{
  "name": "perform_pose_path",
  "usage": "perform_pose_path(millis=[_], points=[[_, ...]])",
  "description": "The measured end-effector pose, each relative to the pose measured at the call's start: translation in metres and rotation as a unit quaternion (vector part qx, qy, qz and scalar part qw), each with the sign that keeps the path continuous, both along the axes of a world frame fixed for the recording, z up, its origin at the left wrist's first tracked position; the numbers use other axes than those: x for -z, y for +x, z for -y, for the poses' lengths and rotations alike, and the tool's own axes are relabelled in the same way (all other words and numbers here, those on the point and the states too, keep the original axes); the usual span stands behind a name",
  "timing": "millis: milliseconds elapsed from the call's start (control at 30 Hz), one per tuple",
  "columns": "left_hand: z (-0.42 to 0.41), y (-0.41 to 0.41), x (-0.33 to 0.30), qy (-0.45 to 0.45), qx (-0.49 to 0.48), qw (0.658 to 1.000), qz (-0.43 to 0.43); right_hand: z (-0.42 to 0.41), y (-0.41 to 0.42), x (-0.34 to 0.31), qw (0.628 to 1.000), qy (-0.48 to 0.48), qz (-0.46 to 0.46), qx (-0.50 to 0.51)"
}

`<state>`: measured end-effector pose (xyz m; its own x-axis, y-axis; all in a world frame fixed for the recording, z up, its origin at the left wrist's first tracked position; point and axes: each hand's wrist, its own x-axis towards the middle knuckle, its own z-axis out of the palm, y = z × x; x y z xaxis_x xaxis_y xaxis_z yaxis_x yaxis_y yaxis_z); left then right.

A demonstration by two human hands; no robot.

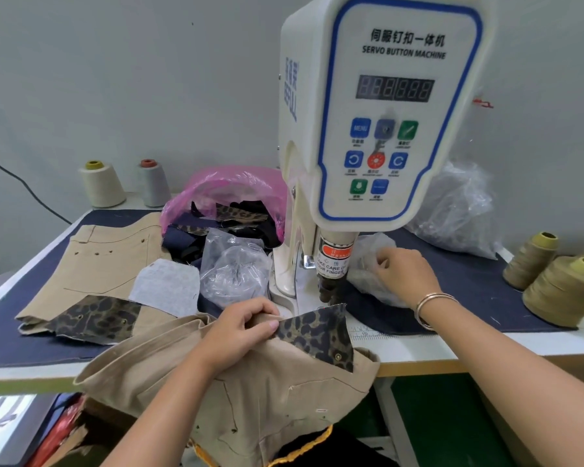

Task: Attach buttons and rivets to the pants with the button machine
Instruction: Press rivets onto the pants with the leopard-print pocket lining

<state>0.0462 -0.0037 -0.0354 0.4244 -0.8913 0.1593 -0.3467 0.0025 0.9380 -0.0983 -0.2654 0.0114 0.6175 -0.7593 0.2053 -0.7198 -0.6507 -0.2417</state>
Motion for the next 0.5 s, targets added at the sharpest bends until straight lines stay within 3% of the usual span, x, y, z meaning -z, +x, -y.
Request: perform_pose_path(millis=[67,133,233,333,433,500], points=[[-0.002,0.001,-0.002,0.002,0.034,0.998,-0.043,-0.002,-0.016,0.0,0.992,0.04,0.122,0.011],[-0.003,0.004,-0.005,0.01,0.064,0.995,-0.072,-0.012,-0.031,-0.007,0.96,0.127,0.251,0.01],[-0.005,0.007,-0.011,0.028,0.093,0.989,-0.108,-0.046,-0.049,-0.018,0.859,0.318,0.4,-0.036],[-0.003,0.008,-0.014,0.064,0.098,0.987,-0.106,-0.08,-0.051,-0.012,0.726,0.531,0.43,-0.075],[-0.001,0.005,-0.013,0.074,0.092,0.99,-0.082,-0.096,-0.043,-0.005,0.659,0.61,0.433,-0.072],[-0.001,0.003,-0.012,0.076,0.085,0.991,-0.073,-0.099,-0.038,-0.003,0.639,0.631,0.433,-0.073]])
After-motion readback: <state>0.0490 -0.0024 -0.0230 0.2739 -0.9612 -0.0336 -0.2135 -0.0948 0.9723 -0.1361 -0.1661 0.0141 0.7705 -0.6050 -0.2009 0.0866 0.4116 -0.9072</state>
